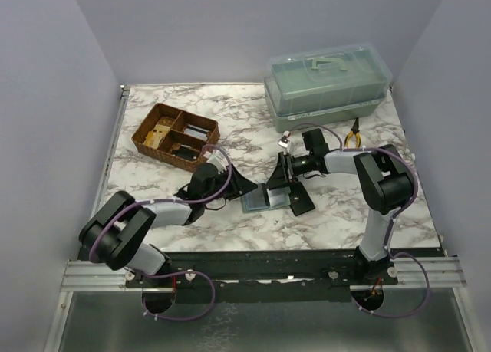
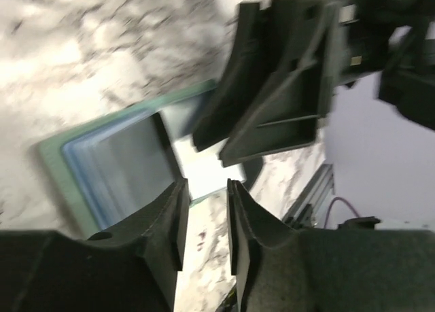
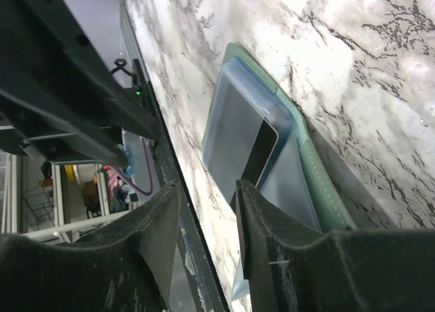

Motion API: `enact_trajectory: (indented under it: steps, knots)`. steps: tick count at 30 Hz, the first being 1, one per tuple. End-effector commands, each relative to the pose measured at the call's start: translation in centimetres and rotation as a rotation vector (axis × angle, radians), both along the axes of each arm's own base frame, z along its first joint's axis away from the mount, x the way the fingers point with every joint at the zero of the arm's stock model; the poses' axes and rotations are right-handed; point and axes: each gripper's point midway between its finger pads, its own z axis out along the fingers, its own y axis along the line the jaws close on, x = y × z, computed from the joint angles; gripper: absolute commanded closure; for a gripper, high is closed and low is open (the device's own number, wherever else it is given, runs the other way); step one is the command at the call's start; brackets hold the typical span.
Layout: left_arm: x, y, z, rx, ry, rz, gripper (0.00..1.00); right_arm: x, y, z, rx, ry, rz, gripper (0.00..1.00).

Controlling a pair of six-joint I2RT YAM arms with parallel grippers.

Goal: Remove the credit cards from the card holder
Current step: Remove the credit card from the card holder.

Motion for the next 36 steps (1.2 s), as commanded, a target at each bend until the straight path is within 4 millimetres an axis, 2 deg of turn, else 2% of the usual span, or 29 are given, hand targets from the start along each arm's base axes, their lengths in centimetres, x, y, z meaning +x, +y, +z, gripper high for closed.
enact_trajectory:
  steps: [1, 8, 13, 17, 21, 24, 29, 36]
  knots:
    - [-0.9, 0.0, -5.1, 0.125, 0.137, -0.053, 0.70, 0.2, -0.1, -2.4, -0.111, 0.010, -0.012, 0.55]
    - [-0.7, -0.7, -6.8, 0.137, 0.163, -0.076, 0.77, 0.7, -0.6, -4.0, -0.191, 0.017, -0.052, 0.53]
    - [-1.0, 0.3, -8.7, 0.170, 0.215, -0.028, 0.83, 0.8, -0.8, -4.8, -0.228, 0.020, -0.054, 0.50]
    - [-2.1, 1.5, -11.1, 0.208, 0.289, 0.004, 0.84, 0.8, -1.0, -5.4, -0.267, 0.016, -0.055, 0.49]
    - [-3.0, 2.8, -12.6, 0.239, 0.325, 0.036, 0.84, 0.4, -0.9, -6.0, -0.276, 0.045, -0.048, 0.49]
    - [-3.4, 3.3, -13.2, 0.255, 0.338, 0.047, 0.85, 0.0, -0.8, -6.4, -0.283, 0.066, -0.036, 0.49]
    - [-3.8, 4.2, -14.0, 0.278, 0.353, 0.084, 0.86, 0.5, -1.2, -6.6, -0.325, 0.029, -0.054, 0.48]
    - [-4.1, 4.0, -14.7, 0.269, 0.374, 0.069, 0.86, -1.1, -0.1, -7.0, -0.253, 0.129, -0.014, 0.47]
